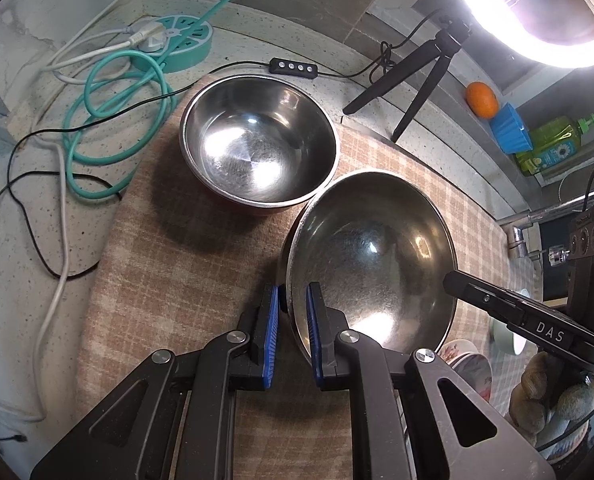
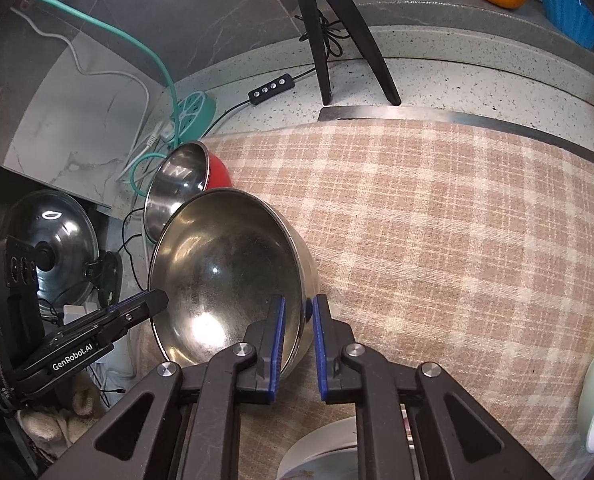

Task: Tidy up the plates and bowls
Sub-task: 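Close both grippers on the rim of the large steel bowl, then lift the large steel bowl with both grippers toward the red steel bowl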

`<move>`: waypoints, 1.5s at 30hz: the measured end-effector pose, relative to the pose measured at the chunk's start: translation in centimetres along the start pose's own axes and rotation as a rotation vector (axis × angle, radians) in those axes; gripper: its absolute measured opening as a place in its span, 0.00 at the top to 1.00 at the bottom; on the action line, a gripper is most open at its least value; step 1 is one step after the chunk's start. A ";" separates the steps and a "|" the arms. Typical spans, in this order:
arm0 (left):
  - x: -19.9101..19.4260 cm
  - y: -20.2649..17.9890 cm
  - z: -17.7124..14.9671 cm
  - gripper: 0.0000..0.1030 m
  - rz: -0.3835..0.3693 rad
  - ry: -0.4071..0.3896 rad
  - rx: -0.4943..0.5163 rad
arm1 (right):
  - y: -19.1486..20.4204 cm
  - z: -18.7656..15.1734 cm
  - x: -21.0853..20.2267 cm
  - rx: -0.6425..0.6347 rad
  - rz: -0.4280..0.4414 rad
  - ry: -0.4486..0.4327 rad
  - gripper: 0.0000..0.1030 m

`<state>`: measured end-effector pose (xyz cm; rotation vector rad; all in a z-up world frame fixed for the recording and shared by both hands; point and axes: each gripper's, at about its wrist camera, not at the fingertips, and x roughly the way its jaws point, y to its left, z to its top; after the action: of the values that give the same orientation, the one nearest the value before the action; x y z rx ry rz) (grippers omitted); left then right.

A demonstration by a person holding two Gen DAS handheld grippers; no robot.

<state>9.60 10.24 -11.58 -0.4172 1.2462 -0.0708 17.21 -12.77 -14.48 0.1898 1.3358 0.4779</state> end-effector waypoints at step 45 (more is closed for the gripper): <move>-3.4 2.2 -7.3 0.88 0.077 -0.009 -0.005 | 3.4 -8.6 -0.2 -0.079 0.058 0.079 0.88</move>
<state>1.35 11.26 -11.09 -0.3732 1.2526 -0.0006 8.16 -11.05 -14.96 0.1457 1.3887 0.5917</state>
